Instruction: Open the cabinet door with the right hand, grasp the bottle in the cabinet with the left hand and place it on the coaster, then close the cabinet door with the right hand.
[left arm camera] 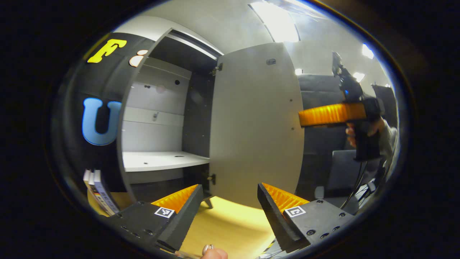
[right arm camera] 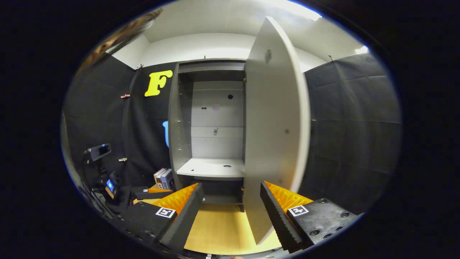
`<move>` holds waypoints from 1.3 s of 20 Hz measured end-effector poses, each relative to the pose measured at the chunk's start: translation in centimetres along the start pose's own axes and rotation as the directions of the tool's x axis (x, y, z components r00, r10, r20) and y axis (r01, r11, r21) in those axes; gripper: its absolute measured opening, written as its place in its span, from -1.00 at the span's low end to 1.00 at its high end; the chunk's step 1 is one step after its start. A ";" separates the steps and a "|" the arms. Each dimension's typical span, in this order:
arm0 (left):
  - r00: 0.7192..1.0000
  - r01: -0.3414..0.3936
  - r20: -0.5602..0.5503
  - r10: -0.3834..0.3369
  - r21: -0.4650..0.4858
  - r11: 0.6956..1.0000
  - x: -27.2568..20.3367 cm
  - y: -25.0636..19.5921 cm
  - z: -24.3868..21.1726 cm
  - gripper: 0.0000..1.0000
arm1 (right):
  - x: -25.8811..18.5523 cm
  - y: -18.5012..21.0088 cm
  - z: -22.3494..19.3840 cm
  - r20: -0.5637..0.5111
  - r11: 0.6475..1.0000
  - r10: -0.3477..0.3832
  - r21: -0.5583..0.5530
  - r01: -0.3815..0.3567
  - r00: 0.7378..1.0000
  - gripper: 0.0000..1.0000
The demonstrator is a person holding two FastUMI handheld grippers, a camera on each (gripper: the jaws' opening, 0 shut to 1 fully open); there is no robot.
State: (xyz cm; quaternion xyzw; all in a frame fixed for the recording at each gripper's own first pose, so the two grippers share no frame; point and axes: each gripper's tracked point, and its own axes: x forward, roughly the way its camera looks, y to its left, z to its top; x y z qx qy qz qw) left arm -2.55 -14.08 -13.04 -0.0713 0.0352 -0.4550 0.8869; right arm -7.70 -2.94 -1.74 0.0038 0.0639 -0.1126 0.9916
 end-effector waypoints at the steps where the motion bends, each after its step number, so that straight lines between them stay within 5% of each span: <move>1: 1.000 0.019 0.004 -0.018 -0.041 0.999 1.3 -1.0 0.3 0.89 | -1.0 -1.2 0.0 -0.002 1.000 -0.017 0.004 0.017 1.000 0.95; 6: 0.998 -0.068 -0.003 0.068 -0.078 0.995 5.6 -2.3 0.5 0.90 | -1.2 -8.7 0.7 0.028 0.995 -0.079 0.058 0.077 0.996 0.89; 11: 0.972 -0.235 -0.006 0.235 -0.010 0.972 6.3 -1.9 0.2 0.89 | 1.9 -13.3 1.7 0.082 0.990 0.028 0.135 -0.039 0.996 0.95; 15: 0.937 -0.348 -0.019 0.348 -0.012 0.937 6.7 -1.3 -0.3 0.90 | 4.4 -12.6 1.3 0.067 0.972 0.185 0.132 -0.193 0.980 0.95; 21: 0.905 -0.422 -0.060 0.420 -0.026 0.906 5.2 -0.9 -1.3 0.84 | 5.9 -10.3 1.0 0.045 0.926 0.343 0.147 -0.346 0.938 0.94; 26: 0.889 -0.455 -0.053 0.454 -0.009 0.890 3.3 1.5 -0.6 0.89 | 6.7 -3.0 0.6 0.037 0.877 0.454 0.157 -0.454 0.890 0.95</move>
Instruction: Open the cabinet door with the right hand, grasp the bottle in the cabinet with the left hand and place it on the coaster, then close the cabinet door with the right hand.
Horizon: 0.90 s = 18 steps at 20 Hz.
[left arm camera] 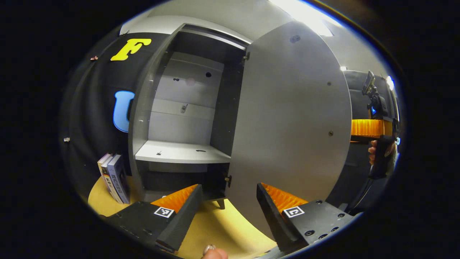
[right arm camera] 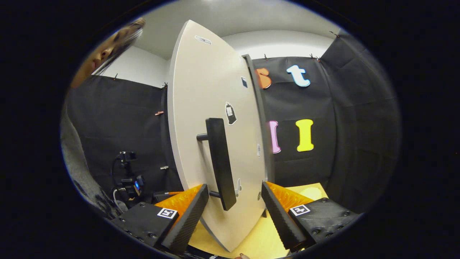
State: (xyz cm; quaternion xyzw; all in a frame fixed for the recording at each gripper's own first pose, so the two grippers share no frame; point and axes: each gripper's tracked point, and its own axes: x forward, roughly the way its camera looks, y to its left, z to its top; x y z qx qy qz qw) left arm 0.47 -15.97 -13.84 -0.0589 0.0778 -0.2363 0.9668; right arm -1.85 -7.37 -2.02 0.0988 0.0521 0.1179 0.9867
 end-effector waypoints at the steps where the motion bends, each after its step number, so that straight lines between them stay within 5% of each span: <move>1: 1.000 -0.014 0.004 0.014 0.011 1.000 -0.2 1.1 0.2 0.89 | 1.1 1.4 -0.1 -0.002 1.000 0.019 -0.009 -0.019 1.000 0.95; 7: 0.996 -0.090 0.026 0.089 0.052 0.995 -3.6 8.3 2.3 0.89 | 6.9 10.7 -0.6 0.016 0.986 0.168 -0.011 -0.168 0.986 0.96; 12: 0.989 -0.146 0.036 0.144 0.076 0.986 -7.4 13.9 3.9 0.89 | 11.0 12.8 -2.5 -0.002 0.985 0.174 0.009 -0.174 0.985 0.96; 14: 0.987 -0.161 0.037 0.158 0.075 0.984 -8.4 15.1 4.2 0.89 | 11.5 12.1 -2.5 0.001 0.988 0.152 0.004 -0.152 0.988 0.95; 18: 0.988 -0.149 0.036 0.148 0.057 0.987 -8.3 14.7 4.4 0.84 | 11.9 8.1 -2.3 0.035 0.998 -0.017 -0.056 0.019 0.999 0.96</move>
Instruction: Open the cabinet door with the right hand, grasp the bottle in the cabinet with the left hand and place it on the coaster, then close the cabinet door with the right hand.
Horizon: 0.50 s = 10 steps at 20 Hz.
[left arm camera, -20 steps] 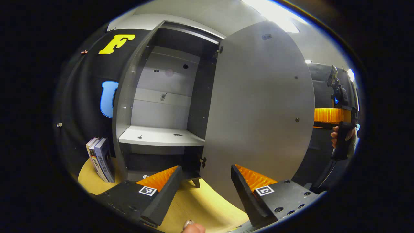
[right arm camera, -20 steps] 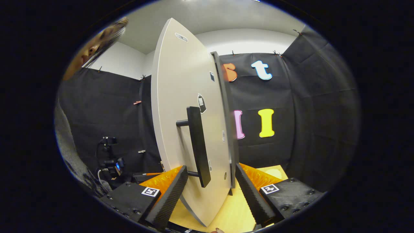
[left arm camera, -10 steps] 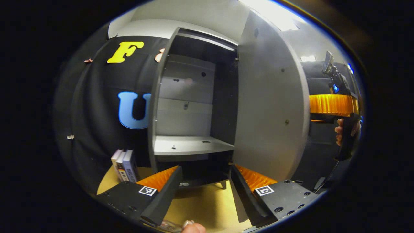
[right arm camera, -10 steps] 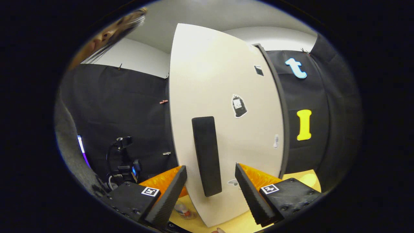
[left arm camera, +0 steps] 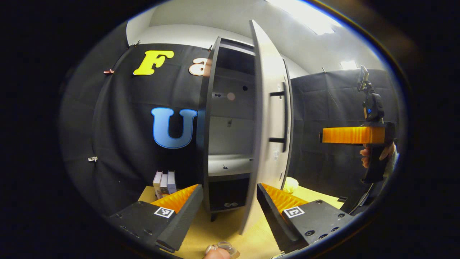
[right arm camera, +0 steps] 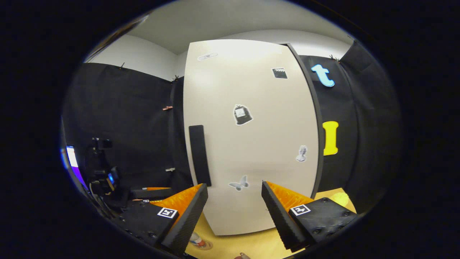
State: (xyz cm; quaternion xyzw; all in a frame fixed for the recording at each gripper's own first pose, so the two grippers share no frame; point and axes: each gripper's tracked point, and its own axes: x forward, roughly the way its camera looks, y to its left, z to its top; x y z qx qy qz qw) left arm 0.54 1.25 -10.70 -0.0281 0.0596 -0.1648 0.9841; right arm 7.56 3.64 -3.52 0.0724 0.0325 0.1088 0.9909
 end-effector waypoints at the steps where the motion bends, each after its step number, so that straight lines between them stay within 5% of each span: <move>1: 1.000 0.009 0.002 -0.009 -0.003 1.000 0.3 -0.5 0.0 0.89 | 0.2 -0.9 0.0 0.018 0.999 -0.038 -0.004 0.038 0.999 0.96; 4: 0.999 0.030 0.012 -0.030 -0.002 1.000 1.1 -2.5 0.3 0.84 | 0.5 -3.3 -0.6 0.035 0.992 -0.129 0.002 0.129 0.991 0.95; 10: 0.996 0.079 0.032 -0.079 -0.001 0.997 1.8 -6.0 1.0 0.89 | 0.0 -6.1 -0.3 0.078 0.979 -0.194 -0.053 0.199 0.978 0.96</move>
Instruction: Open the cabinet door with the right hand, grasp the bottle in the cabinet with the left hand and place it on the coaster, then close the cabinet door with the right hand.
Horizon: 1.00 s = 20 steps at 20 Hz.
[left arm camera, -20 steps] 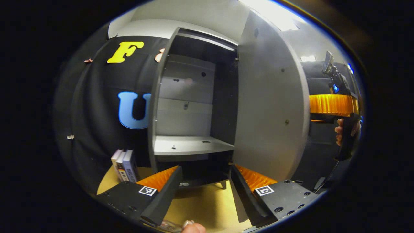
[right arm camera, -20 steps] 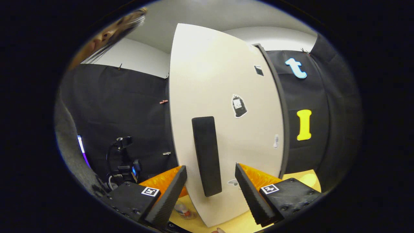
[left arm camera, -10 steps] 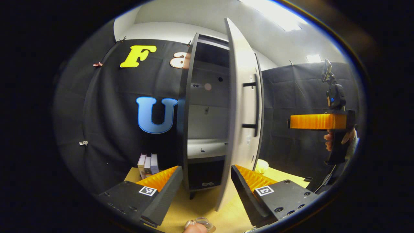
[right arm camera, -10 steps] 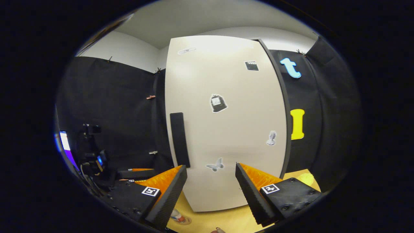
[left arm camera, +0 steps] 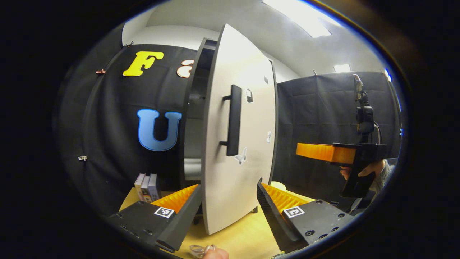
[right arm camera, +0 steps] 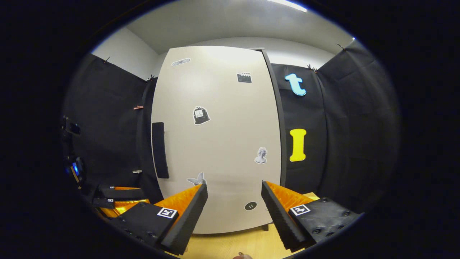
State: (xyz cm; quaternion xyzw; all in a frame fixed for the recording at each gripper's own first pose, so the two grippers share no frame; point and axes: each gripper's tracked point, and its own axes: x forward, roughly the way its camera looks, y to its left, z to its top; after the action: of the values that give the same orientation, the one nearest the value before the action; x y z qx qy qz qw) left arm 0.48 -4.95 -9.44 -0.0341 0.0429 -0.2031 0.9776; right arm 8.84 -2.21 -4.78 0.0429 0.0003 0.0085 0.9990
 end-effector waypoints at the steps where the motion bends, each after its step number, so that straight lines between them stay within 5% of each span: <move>1: 1.000 0.006 0.002 -0.006 -0.001 1.000 0.2 -0.4 0.0 0.94 | -0.3 -0.1 0.0 0.008 1.000 -0.003 -0.001 0.003 1.000 1.00; 20: 0.999 -0.013 0.042 0.014 -0.020 1.000 2.6 -1.4 2.2 0.89 | -1.4 -1.4 -0.3 0.014 0.999 -0.033 -0.018 0.033 0.999 0.95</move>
State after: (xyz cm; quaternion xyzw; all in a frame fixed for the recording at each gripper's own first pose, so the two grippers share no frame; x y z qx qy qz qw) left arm 2.53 -7.18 -7.27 -0.0479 0.0246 -0.1952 0.9793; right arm 7.42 -3.62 -5.22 0.0341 -0.0057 -0.0083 0.9994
